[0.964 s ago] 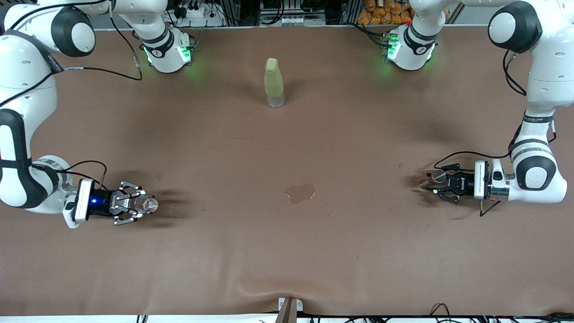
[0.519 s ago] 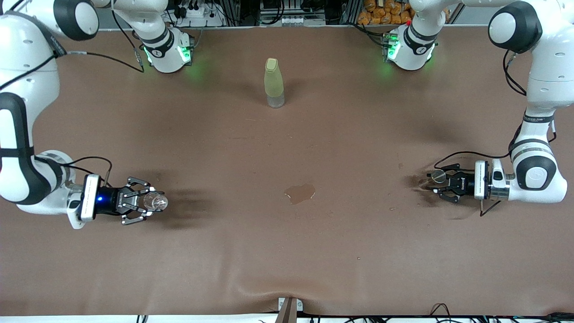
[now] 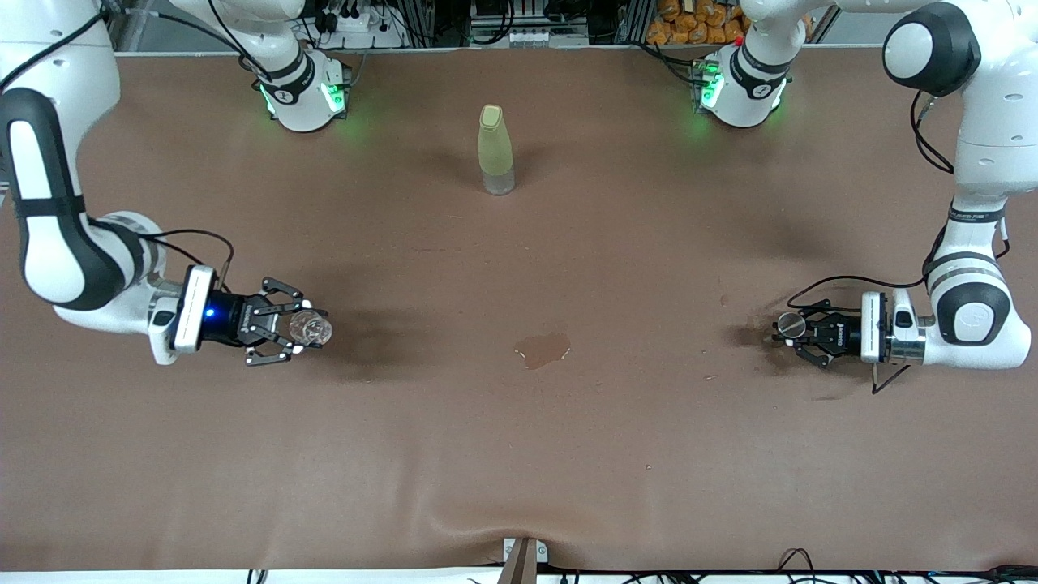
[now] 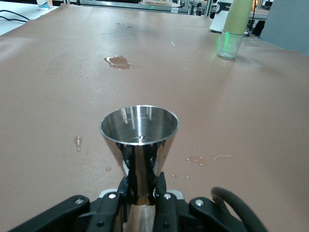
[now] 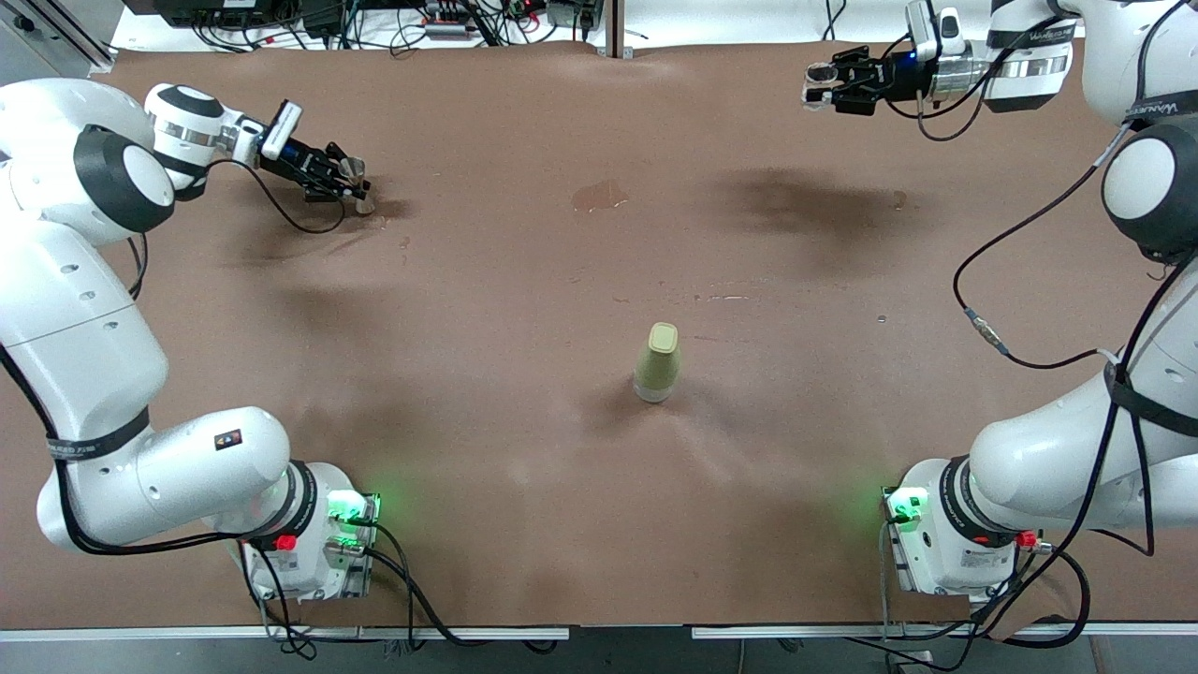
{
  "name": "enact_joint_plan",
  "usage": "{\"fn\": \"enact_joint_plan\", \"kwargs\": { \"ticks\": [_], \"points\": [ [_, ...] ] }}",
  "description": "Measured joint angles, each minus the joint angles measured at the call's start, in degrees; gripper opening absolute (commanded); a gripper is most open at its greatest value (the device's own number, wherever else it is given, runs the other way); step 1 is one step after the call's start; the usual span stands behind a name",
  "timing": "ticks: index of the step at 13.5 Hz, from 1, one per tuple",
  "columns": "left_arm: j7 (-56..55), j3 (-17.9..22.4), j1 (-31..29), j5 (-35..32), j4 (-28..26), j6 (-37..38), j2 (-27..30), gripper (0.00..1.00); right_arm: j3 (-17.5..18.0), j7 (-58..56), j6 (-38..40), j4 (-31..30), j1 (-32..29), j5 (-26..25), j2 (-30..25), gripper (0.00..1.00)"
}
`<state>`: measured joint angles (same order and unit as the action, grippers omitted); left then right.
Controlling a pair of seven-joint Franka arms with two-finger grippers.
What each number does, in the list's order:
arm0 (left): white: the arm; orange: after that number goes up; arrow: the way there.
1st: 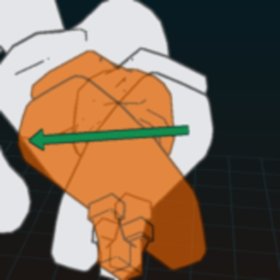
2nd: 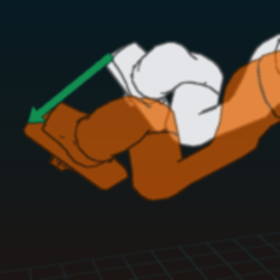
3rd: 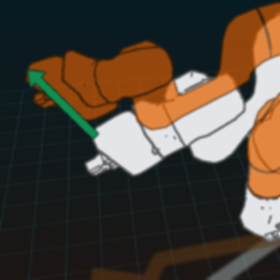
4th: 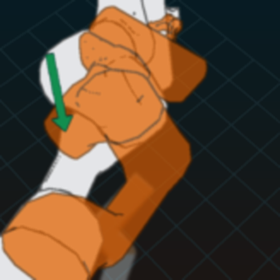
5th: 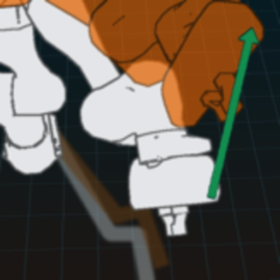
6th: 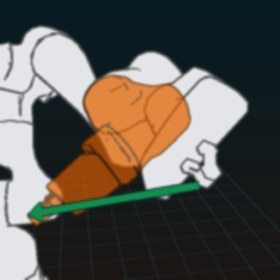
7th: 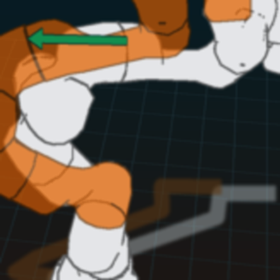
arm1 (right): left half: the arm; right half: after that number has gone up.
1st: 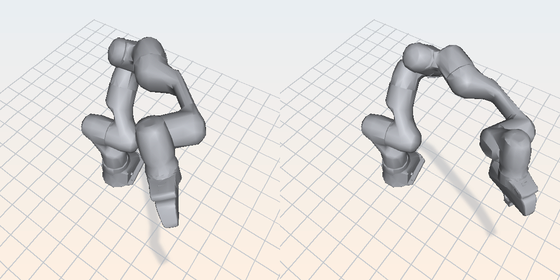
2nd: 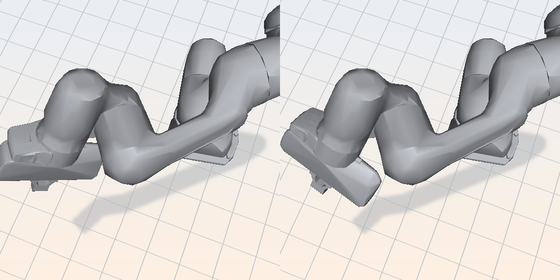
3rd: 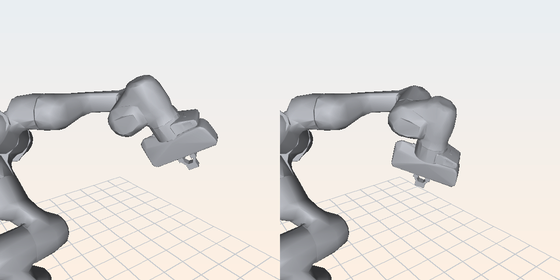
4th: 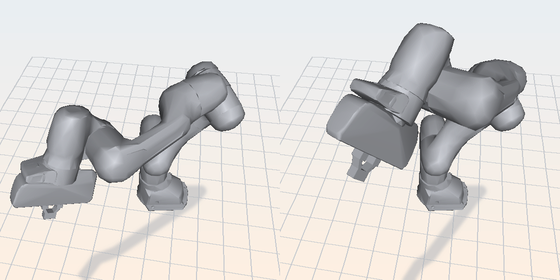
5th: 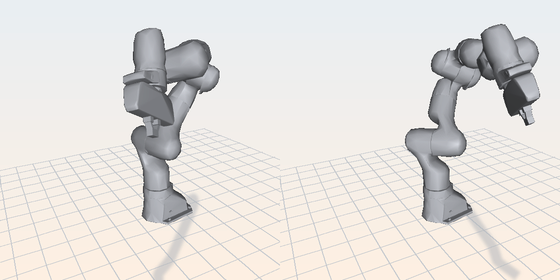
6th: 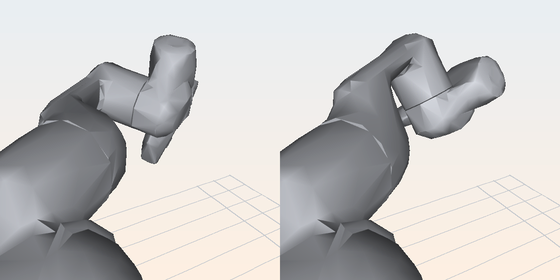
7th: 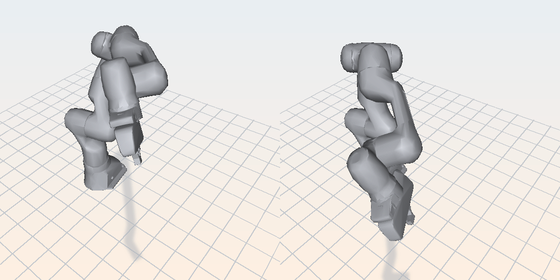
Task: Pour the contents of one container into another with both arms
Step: 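Lift the beaker with the right gripper while the left gripper lifts the jigger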
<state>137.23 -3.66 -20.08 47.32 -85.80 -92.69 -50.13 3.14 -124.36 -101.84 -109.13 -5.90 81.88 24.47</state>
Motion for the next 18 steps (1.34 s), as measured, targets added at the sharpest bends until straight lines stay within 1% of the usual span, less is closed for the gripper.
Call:
{"fn": "enact_joint_plan", "kwargs": {
  "ticks": [2, 4, 6, 8, 10, 11, 12, 14, 18],
  "points": [
    [0.02, -0.97, 0.49, 0.0, 0.88, 0.05, 0.59, 0.0, 0.08, -1.04, -3.12, -3.48, 2.12, 1.55, -2.87, 0.0],
    [0.01, -3.44, 1.3, 0.39, 1.21, 0.04, 1.01, 0.0, 0.14, -5.2, -5.43, -6.41, 5.41, 7.02, -4.64, 0.0],
    [-0.04, -7.86, 1.86, 4.01, 1.34, -1.82, 1.05, 0.0, 0.19, -9.1, -7.51, -8.83, 9.26, 11.53, -4.8, 0.0],
    [-0.05, -11.33, 2.89, 8.07, 1.4, -4.66, 1.06, 0.0, 0.21, -11.34, -7.99, -11.47, 12.11, 16.53, -4.8, 0.0],
    [-0.06, -13.42, 4.45, 12.28, 1.44, -7.28, 1.06, 0.0, 0.2, -14.55, -8.3, -14.47, 14.27, 22.02, -4.8, 0.0],
    [-0.06, -13.74, 5.45, 13.73, 1.45, -8.05, 1.06, 0.0, 0.21, -15.51, -8.3, -15.61, 15.23, 24.26, -4.8, 0.0],
    [-0.06, -13.89, 6.53, 15.26, 1.44, -8.96, 1.05, 0.0, 0.21, -16.0, -8.3, -16.28, 16.13, 25.72, -4.82, 0.0],
    [-0.34, -14.05, 9.1, 19.89, 1.44, -11.08, 1.05, 0.0, 0.21, -16.12, -8.33, -16.51, 16.99, 26.88, -5.06, 0.0],
    [-3.44, -14.21, 16.47, 27.77, 1.37, -18.17, 1.04, 0.0, -0.01, -15.48, -10.03, -16.51, 17.01, 27.54, -7.31, 0.0]
  ]
}}
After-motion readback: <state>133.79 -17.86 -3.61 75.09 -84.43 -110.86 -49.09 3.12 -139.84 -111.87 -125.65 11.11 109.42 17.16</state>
